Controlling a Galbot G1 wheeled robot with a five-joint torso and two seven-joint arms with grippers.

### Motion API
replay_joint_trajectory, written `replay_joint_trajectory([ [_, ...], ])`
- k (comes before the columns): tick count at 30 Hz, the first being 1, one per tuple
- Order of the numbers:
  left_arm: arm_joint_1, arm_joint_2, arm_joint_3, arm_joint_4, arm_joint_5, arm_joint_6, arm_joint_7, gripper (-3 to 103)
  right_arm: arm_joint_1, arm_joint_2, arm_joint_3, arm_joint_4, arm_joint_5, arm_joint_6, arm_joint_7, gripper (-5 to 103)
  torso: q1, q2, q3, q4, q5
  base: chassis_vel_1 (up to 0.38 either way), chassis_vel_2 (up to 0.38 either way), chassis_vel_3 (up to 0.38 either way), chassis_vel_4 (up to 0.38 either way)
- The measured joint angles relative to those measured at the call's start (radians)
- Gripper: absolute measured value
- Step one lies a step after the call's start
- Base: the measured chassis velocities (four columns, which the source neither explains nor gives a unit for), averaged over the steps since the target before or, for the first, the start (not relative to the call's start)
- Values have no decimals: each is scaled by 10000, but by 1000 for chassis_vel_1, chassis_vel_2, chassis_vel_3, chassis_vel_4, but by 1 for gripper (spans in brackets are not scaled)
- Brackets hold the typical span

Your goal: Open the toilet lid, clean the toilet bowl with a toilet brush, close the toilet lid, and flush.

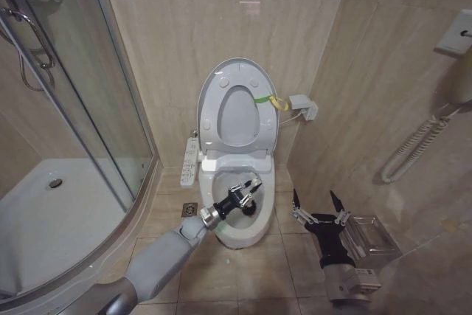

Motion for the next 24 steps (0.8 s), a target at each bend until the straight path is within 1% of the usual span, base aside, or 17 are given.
replay_joint_trajectory([
  [1, -17, -32, 0, 326, 122, -14, -5, 22, 0, 0, 0, 0, 0, 0, 0, 100, 0, 0, 0, 0, 0, 0, 0, 0, 0],
  [2, -17, -32, 0, 326, 122, -14, -5, 22, 0, 0, 0, 0, 0, 0, 0, 100, 0, 0, 0, 0, 0, 0, 0, 0, 0],
  [4, -84, -67, -13, 1027, 219, -63, 18, 22, 0, 0, 0, 0, 0, 0, 0, 100, 0, 0, 1, 5, 0, 0, 0, 0, 0],
  [7, -205, -115, -134, 1993, 161, -125, 243, 22, 0, 0, 0, 0, 0, 0, -1, 100, 0, 0, 0, 6, 1, 0, 0, 0, 0],
  [8, -205, -115, -134, 1993, 161, -125, 243, 22, 0, 0, 0, 0, 0, 0, -1, 100, 0, 0, 0, 6, 1, 0, 0, 0, 0],
  [11, -222, -134, -261, 2527, 99, -133, 405, 22, 0, 0, 0, -1, 0, 0, 0, 100, 0, 0, 0, 4, 0, 0, 0, 0, 0],
  [17, -99, -93, -367, 2538, 83, -138, 463, 22, 0, 0, 0, 0, 0, 0, 0, 100, 0, 0, 0, 5, 0, 0, 0, 0, 0],
  [22, -3, -69, -379, 2280, 98, -138, 444, 22, 0, 0, 0, 0, 0, 0, 0, 100, 0, 0, 0, 3, 1, 0, 0, 0, 0],
  [24, 29, -54, -396, 1938, 80, -135, 333, 22, 0, 0, 0, 0, 0, 0, 0, 100, 0, 0, 0, 4, 0, 0, 0, 0, 0],
])
